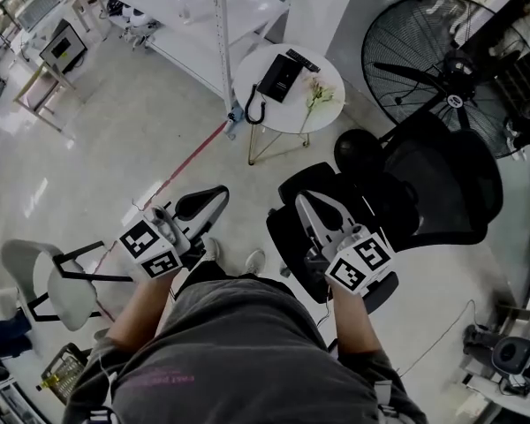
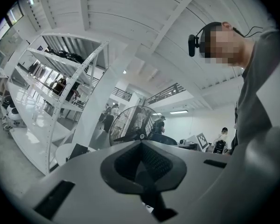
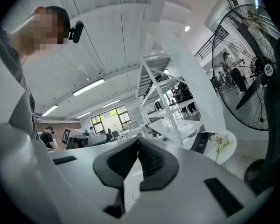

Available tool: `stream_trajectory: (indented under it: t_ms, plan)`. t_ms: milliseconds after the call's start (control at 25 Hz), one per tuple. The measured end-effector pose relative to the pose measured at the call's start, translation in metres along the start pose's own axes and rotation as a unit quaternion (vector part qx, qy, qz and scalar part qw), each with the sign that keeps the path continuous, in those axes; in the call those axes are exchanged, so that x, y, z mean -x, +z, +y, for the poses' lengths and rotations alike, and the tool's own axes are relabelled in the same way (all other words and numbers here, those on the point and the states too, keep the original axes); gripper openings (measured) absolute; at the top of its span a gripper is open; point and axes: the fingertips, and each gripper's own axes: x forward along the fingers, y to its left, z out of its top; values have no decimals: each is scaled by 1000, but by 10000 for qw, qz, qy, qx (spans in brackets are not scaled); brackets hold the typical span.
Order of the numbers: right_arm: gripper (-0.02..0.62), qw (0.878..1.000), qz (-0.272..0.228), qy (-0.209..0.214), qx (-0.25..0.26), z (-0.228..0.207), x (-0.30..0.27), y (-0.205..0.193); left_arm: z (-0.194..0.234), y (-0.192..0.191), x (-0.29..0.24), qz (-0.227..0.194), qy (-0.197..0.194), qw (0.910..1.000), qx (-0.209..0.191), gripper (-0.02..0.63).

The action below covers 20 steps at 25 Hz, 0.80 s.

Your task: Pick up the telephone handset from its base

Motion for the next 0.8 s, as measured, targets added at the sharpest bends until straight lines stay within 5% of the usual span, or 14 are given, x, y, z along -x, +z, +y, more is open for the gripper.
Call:
stream_trajectory:
  t_ms: [800]
  plan:
    - [20,9999,58,107,-89,-55,-25,12,37,1,-47,-34,84,10000,17,14]
